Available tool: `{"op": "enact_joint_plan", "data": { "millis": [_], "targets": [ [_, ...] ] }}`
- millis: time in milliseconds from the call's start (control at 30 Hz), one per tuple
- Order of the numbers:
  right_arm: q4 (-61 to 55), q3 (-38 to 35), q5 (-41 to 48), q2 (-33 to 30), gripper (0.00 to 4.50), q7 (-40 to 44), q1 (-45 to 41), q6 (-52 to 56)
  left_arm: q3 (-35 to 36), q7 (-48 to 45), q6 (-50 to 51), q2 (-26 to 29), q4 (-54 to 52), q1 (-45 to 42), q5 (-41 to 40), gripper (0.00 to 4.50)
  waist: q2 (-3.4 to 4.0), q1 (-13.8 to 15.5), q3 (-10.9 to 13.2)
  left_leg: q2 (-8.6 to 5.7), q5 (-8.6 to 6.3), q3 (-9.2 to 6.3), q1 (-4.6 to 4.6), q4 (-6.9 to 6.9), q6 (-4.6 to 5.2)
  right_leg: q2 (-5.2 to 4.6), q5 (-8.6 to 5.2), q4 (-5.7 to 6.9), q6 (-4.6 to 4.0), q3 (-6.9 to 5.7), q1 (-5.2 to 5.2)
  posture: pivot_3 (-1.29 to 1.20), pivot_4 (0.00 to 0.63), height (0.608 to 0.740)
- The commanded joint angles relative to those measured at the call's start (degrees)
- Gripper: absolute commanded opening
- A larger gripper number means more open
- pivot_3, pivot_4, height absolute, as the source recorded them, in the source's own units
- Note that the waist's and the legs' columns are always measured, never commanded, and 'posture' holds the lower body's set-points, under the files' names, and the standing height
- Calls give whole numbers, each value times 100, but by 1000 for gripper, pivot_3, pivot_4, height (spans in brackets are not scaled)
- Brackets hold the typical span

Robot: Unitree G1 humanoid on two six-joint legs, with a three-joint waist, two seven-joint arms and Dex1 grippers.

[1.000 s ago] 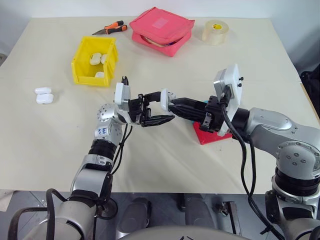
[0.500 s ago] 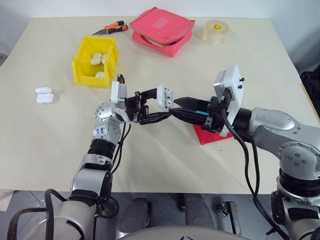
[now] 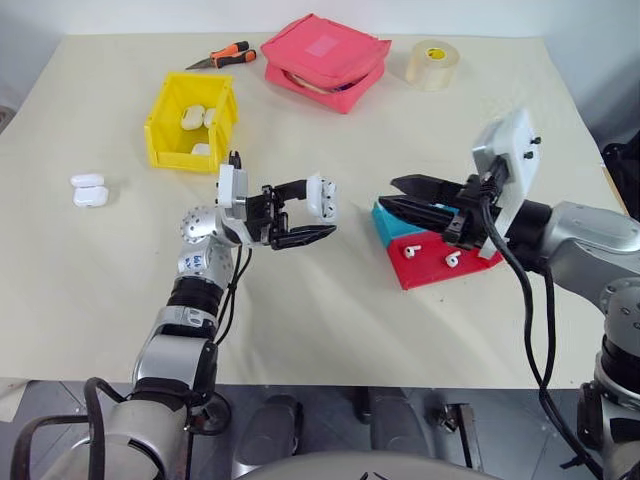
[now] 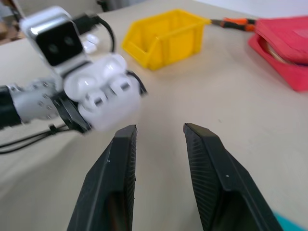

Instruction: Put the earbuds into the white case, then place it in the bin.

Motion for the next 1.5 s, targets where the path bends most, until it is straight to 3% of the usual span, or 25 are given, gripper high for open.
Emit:
{"op": "enact_joint_plan", "data": {
  "millis": [33,67,233,400,567,933,1200,1367,1500],
  "targets": [
    [-290,-350,219,-173,373,-209,-121,-3,79,-294,-66,6,-261,-13,83,2791,0,3,0,2,0,0,0,0,0,-1,0,0,0,0,0,0,150,740],
    [-292,-349,231,-206,26,-258,-202,9,72,-257,-61,10,-284,-4,108,2791,0,2,0,1,0,0,0,0,0,-1,0,0,0,0,0,0,150,740],
    [-296,37,218,-454,26,-337,-710,246,14,-57,-126,50,-256,-44,392,2791,0,-1,0,2,0,0,0,0,0,0,0,-1,0,0,0,0,150,740],
    [-260,1230,126,-13,26,-386,-1982,601,-190,409,-199,71,-150,-216,1033,2791,0,-19,0,5,0,1,-1,-2,0,3,1,0,-1,-1,-4,0,150,740],
    [-96,2139,-438,323,26,-113,-2652,529,-466,621,-132,134,-248,-308,1548,2791,0,5,0,2,0,-1,-5,-1,0,-1,2,-1,-2,-5,-6,0,150,740],
    [591,3471,-2251,244,26,591,-2549,-122,-743,778,-20,301,-636,-419,1994,2791,0,-31,0,-11,-1,-1,-13,4,4,-17,2,1,-2,-44,-10,0,150,740],
    [552,3252,-2835,-297,26,968,-2115,-89,-551,812,313,526,-1153,-218,1784,2791,0,-23,0,-10,-1,-1,-14,4,4,-22,2,2,-3,-52,-12,0,150,740],
    [337,2440,-2651,-809,26,1152,-1671,92,-316,1090,610,709,-1428,-86,1639,2791,0,-1,0,-7,-1,-19,-32,19,6,-42,2,1,-2,-75,-11,0,150,740],
    [377,1388,-2401,-687,26,1169,-1149,-102,-13,1539,760,732,-1514,-57,1522,2791,0,10,0,-8,0,-19,-33,17,7,-47,2,4,-2,-78,-12,0,150,740]
  ]
}}
